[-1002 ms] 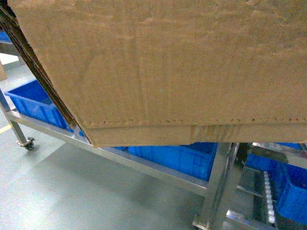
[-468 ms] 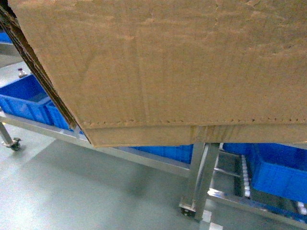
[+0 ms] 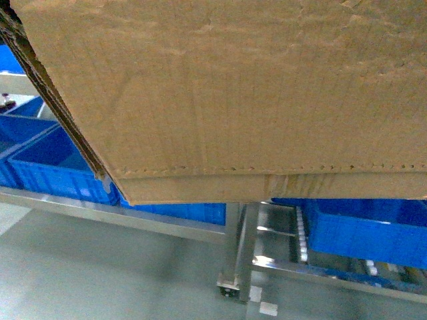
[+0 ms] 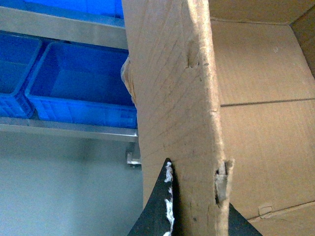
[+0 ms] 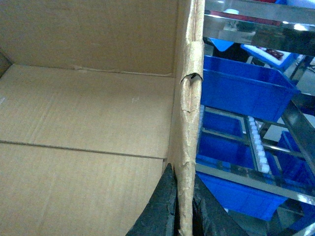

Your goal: Sort boxes to right shelf from conveyor

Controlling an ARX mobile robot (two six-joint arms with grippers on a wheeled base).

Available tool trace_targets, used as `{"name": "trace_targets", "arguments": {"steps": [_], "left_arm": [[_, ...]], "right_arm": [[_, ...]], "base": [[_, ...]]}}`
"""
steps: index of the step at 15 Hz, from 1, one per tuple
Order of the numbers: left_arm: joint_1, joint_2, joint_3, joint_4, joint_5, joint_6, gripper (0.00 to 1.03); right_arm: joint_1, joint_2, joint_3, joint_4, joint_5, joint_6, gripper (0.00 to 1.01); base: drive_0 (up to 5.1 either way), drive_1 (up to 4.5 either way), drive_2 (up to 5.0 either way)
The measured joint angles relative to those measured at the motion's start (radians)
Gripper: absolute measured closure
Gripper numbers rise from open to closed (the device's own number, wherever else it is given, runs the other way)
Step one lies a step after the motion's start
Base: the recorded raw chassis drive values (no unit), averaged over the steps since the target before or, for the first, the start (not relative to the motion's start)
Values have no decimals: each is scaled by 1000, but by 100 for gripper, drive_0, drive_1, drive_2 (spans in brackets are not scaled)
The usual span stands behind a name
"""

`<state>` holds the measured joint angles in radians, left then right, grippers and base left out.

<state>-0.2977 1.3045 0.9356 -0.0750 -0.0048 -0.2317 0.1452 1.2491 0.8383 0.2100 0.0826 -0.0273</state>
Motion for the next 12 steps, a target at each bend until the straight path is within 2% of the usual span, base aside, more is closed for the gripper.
{"name": "trace_targets", "arguments": {"steps": [4,12], "left_arm": [[0,0,0,0,0,0,99],[-1,0,0,2,0,0,99]], "right_arm": [[0,0,0,0,0,0,97],[0,-1,0,3,0,0,97]], "base": [[-149,-149,-149],[-18,-18,-18]]}}
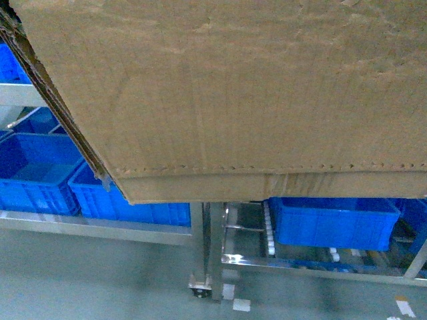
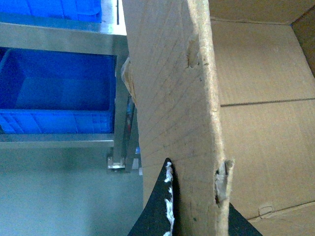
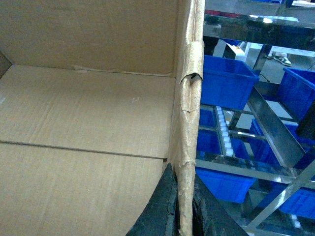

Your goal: Sort boxes to right shelf from conveyor

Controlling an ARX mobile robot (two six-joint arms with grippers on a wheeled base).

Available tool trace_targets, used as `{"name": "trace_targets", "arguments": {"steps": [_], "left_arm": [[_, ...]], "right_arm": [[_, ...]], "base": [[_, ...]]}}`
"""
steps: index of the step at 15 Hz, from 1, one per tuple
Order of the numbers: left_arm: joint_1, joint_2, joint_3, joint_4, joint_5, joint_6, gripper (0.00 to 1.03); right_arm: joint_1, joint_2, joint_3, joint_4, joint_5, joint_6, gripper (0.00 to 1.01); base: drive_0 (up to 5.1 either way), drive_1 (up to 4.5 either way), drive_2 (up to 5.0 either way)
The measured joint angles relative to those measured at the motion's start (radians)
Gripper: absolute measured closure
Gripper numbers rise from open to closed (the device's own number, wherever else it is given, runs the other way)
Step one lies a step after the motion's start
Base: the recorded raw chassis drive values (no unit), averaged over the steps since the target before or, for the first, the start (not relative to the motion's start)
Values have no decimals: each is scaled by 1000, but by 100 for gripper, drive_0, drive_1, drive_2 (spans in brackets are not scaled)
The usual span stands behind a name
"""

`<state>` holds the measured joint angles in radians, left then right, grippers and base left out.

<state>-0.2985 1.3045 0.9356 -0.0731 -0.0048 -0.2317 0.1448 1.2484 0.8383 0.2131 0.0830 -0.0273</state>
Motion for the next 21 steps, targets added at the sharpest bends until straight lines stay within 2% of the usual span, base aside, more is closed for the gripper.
{"name": "trace_targets", "arguments": {"steps": [21], "left_arm": [[1,0,-1,-3,1,0,99]], "right_arm": [[1,2,0,-3,0,0,98]], "base": [[0,0,0]]}}
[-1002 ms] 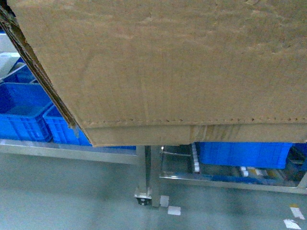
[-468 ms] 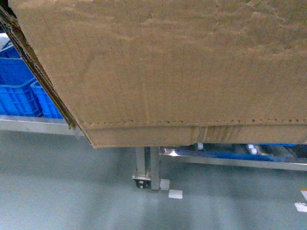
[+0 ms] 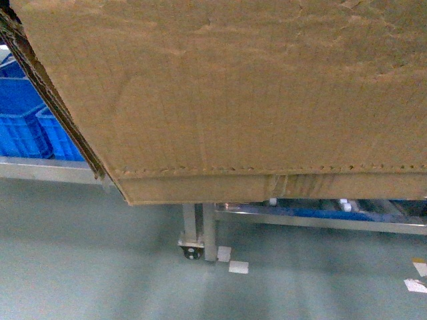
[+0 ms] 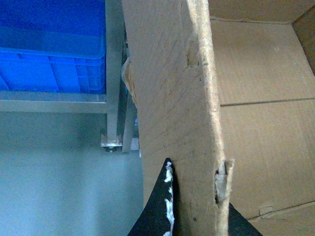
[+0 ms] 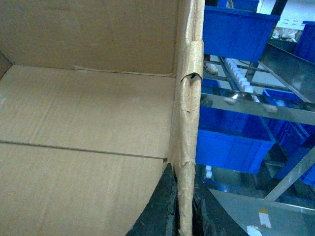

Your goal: Sort boxes to right shelf from conveyor

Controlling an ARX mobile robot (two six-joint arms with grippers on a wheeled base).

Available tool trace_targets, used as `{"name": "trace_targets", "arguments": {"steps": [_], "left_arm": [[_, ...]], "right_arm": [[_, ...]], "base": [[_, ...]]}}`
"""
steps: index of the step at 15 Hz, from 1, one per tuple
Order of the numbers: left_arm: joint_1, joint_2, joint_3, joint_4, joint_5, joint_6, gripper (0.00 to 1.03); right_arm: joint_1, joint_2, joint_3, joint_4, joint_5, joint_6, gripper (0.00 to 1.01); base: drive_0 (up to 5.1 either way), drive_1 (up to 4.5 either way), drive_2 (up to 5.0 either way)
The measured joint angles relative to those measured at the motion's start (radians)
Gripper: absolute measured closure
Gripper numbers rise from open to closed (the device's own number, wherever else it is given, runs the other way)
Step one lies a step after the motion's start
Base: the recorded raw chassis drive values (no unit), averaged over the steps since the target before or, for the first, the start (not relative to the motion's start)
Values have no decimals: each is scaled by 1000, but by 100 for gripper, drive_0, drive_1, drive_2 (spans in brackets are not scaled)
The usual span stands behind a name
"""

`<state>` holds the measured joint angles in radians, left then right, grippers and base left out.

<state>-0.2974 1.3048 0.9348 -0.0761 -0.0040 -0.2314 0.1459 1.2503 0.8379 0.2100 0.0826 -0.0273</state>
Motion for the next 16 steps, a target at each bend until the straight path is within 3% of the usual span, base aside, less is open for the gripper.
{"name": "trace_targets", "arguments": {"steps": [10,16], "left_arm": [[0,0,0,2,0,0,99],[-3,1,0,2,-1,1,99]], "right_arm": [[0,0,0,0,0,0,98],[-2,-2,0,0,5,0,98]], "base": [[0,0,0],[375,-181,-181]]}}
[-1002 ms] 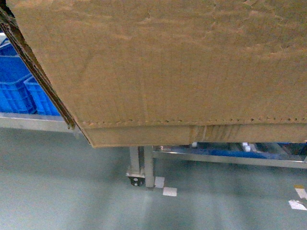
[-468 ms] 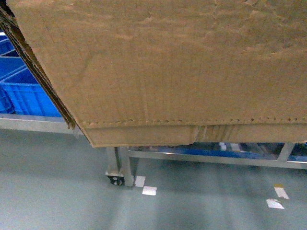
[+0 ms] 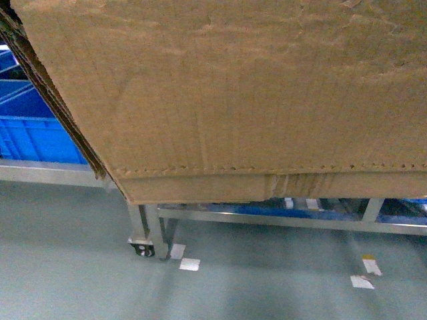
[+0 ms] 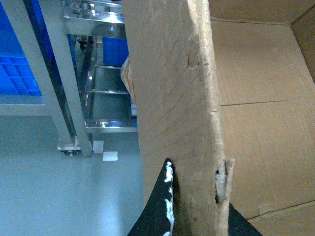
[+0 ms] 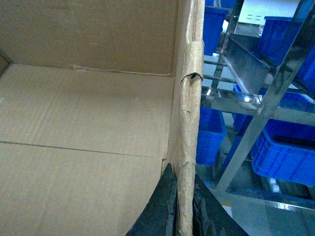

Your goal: Sort boxes to right shelf from conveyor

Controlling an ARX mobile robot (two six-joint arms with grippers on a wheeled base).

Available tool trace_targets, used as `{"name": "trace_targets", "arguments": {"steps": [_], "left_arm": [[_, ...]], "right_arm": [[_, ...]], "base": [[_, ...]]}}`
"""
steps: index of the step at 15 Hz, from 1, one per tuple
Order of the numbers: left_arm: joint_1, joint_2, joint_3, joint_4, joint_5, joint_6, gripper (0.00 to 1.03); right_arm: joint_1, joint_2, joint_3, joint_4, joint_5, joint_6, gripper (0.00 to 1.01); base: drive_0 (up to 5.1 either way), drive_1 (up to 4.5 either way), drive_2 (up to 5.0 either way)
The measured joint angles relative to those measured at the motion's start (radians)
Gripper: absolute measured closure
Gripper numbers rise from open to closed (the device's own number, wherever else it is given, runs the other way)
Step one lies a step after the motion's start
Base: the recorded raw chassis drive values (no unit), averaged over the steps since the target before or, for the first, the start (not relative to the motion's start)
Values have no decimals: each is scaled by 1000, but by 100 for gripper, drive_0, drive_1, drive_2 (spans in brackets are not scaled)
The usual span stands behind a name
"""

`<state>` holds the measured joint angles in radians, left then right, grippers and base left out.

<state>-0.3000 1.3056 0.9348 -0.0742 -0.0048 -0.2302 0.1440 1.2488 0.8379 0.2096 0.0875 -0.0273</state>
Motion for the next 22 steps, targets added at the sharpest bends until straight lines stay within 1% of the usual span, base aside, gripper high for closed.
{"name": "trace_targets", "arguments": {"steps": [1,12,22], "left_arm": [[0,0,0,-5,0,0,99],[0,-3,0,2,0,0,99],[2,3,0,0,0,0,99]], "right_arm": [[0,0,0,-3,0,0,98],[0,-2,0,4,0,0,98],[0,6,0,1,-1,0,98]], "base": [[0,0,0],[7,431,-417],[0,0,0]]}}
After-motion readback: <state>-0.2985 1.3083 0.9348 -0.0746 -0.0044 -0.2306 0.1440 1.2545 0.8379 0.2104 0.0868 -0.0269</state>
